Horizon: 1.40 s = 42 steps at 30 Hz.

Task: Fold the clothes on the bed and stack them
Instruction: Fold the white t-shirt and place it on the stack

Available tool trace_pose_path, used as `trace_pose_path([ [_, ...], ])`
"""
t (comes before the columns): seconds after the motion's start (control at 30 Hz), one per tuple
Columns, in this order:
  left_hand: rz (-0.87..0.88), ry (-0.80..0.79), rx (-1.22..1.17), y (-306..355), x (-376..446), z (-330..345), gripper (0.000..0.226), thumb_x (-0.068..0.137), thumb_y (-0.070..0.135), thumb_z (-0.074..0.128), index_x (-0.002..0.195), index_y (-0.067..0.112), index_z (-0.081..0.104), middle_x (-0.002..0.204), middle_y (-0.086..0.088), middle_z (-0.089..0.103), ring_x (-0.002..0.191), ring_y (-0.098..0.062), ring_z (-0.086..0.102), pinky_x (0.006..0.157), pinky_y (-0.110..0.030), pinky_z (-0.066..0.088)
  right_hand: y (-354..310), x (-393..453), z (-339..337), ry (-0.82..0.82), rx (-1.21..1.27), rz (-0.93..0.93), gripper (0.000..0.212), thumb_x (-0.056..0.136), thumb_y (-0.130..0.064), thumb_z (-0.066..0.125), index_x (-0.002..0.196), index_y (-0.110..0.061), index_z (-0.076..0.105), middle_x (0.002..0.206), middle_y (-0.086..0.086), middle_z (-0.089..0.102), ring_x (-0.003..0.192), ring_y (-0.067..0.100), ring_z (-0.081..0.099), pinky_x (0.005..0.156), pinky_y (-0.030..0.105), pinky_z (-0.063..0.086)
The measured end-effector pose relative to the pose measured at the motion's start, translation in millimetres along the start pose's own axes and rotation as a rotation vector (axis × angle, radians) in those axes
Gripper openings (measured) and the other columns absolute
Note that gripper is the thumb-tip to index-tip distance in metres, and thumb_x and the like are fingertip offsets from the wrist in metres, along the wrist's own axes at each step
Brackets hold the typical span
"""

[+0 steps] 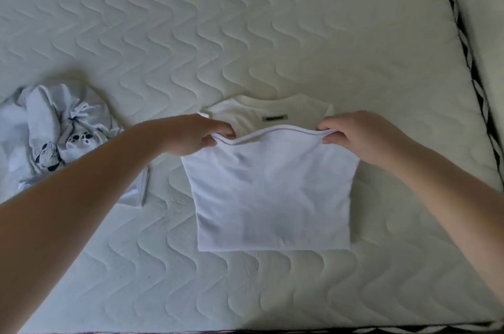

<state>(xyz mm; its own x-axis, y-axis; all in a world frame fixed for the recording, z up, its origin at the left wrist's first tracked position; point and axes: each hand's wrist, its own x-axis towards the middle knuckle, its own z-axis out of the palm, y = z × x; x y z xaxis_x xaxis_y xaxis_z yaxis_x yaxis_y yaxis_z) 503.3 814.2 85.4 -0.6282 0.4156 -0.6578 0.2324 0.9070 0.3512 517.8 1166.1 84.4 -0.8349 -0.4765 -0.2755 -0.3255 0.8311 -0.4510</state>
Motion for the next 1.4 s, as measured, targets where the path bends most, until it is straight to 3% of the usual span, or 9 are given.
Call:
trace_pose_path([
  [0.17,-0.077,0.0,0.057,-26,58,-18,0.037,0.1,0.022,0.05,0.135,0.035,0.05,0.095,0.004,0.058,0.086,-0.016,0.057,0.075,-0.029,0.038,31,60,12,-0.032,-0.013,0.064,0.012,0.092,-0.025,0.064,0.101,-0.017,0.066,0.083,0.006,0.067,0.079,0.03,0.059,0.065,0.034,0.042],
  [0.53,-0.084,0.024,0.034,-64,146,-23,0.036,0.1,0.019,0.05,0.133,0.034,0.051,0.106,0.001,0.056,0.095,-0.022,0.055,0.078,-0.031,0.039,75,133,36,-0.018,-0.031,0.219,0.017,0.091,-0.026,0.065,0.108,-0.022,0.066,0.083,0.001,0.056,0.079,0.027,0.054,0.067,0.029,0.032],
  [0.63,-0.128,0.116,0.03,-69,163,-16,0.027,0.1,0.022,0.052,0.124,0.032,0.056,0.108,-0.001,0.059,0.082,-0.02,0.06,0.065,-0.028,0.045,87,144,45,-0.024,-0.06,0.276,0.022,0.091,-0.027,0.064,0.112,-0.021,0.066,0.097,0.01,0.065,0.09,0.033,0.06,0.07,0.029,0.034],
  [0.7,-0.137,0.162,0.009,-69,171,-10,0.021,0.099,0.02,0.054,0.118,0.026,0.059,0.104,-0.002,0.058,0.07,-0.014,0.053,0.053,-0.023,0.038,92,149,53,-0.045,-0.077,0.315,0.02,0.09,-0.024,0.064,0.11,-0.018,0.066,0.101,0.012,0.065,0.09,0.032,0.058,0.07,0.03,0.037],
  [0.83,-0.192,0.213,0.045,-70,179,-1,0.021,0.095,0.027,0.059,0.116,0.021,0.056,0.113,-0.002,0.054,0.102,-0.026,0.055,0.081,-0.035,0.04,103,152,63,-0.029,-0.075,0.36,0.033,0.085,-0.031,0.07,0.113,-0.015,0.063,0.109,0.012,0.058,0.104,0.034,0.055,0.082,0.038,0.044],
  [0.97,-0.286,0.031,-0.009,-67,170,-15,0.039,0.085,0.046,0.07,0.111,0.02,0.056,0.106,0.0,0.056,0.074,-0.021,0.058,0.072,-0.032,0.044,116,156,60,-0.231,-0.102,0.405,0.069,0.073,-0.052,0.077,0.129,-0.018,0.053,0.125,0.011,0.055,0.115,0.032,0.053,0.089,0.037,0.042],
  [1.13,-0.33,-0.168,0.204,-63,164,-31,0.034,0.078,0.033,0.08,0.095,0.013,0.058,0.09,-0.003,0.067,0.084,-0.021,0.06,0.076,-0.03,0.046,123,162,49,-0.421,-0.192,0.445,0.096,0.063,-0.057,0.082,0.142,-0.018,0.043,0.137,0.008,0.053,0.123,0.03,0.051,0.091,0.034,0.041],
  [1.3,-0.323,-0.091,0.088,-76,161,-25,0.029,0.075,0.027,0.081,0.086,0.014,0.058,0.075,0.0,0.063,0.079,-0.02,0.061,0.063,-0.027,0.04,117,160,50,-0.361,-0.195,0.409,0.072,0.065,-0.049,0.085,0.121,-0.012,0.058,0.118,0.012,0.062,0.106,0.031,0.057,0.074,0.031,0.04],
  [1.4,-0.353,-0.049,-0.245,-91,152,-18,0.046,0.071,0.033,0.086,0.105,0.021,0.059,0.099,0.001,0.064,0.085,-0.02,0.065,0.061,-0.028,0.053,117,153,49,-0.306,-0.114,0.411,0.052,0.067,-0.037,0.086,0.104,-0.012,0.058,0.106,0.011,0.064,0.093,0.03,0.058,0.07,0.033,0.042],
])
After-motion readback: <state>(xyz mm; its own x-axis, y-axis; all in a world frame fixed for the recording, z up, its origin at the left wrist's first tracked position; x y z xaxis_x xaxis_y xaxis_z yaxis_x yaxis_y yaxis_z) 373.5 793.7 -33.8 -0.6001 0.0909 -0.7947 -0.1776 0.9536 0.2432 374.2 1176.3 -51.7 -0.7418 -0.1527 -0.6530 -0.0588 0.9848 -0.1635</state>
